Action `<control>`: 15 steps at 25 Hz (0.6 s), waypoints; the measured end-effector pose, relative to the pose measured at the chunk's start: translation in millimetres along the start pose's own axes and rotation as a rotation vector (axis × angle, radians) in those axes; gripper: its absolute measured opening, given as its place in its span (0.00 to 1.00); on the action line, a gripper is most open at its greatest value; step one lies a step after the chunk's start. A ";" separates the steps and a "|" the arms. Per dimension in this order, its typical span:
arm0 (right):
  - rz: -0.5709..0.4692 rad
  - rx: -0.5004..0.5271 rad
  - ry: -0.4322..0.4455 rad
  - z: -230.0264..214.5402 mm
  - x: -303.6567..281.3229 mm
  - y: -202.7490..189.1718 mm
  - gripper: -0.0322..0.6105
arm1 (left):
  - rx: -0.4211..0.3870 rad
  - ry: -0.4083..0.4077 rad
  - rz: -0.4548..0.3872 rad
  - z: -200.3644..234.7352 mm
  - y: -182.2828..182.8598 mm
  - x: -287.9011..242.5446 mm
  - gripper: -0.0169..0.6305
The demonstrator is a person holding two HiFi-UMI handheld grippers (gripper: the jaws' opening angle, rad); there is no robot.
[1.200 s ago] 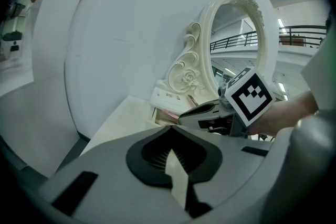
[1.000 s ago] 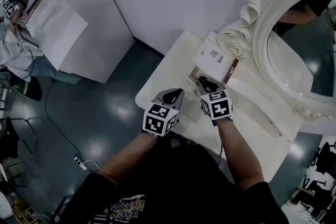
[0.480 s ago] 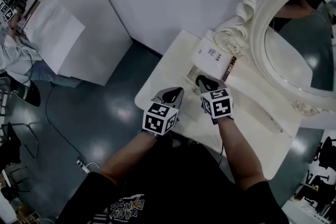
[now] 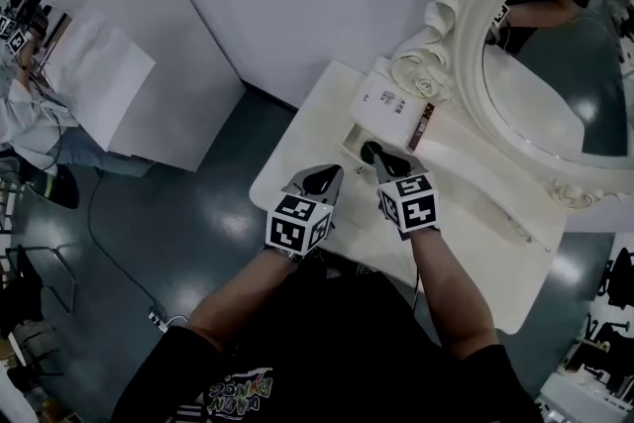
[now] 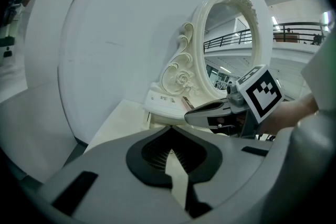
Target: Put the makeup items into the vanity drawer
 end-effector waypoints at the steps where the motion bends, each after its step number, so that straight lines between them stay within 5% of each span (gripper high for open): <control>1: -0.008 -0.007 -0.001 -0.9 3.5 -1.0 0.09 | -0.001 -0.001 0.001 -1.5 -0.2 -0.3 0.04; 15: -0.116 -0.127 -0.084 -24.4 72.0 -31.5 0.09 | -0.105 -0.060 -0.003 -42.1 16.4 -3.9 0.04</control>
Point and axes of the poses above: the fingertips, and each gripper's own axes: x backward along the fingers, z to its left, y out of its top, the point moved 10 cm from there along x, backward along the fingers, and after that the axes turned 15 degrees about z, right-handed, at the moved point
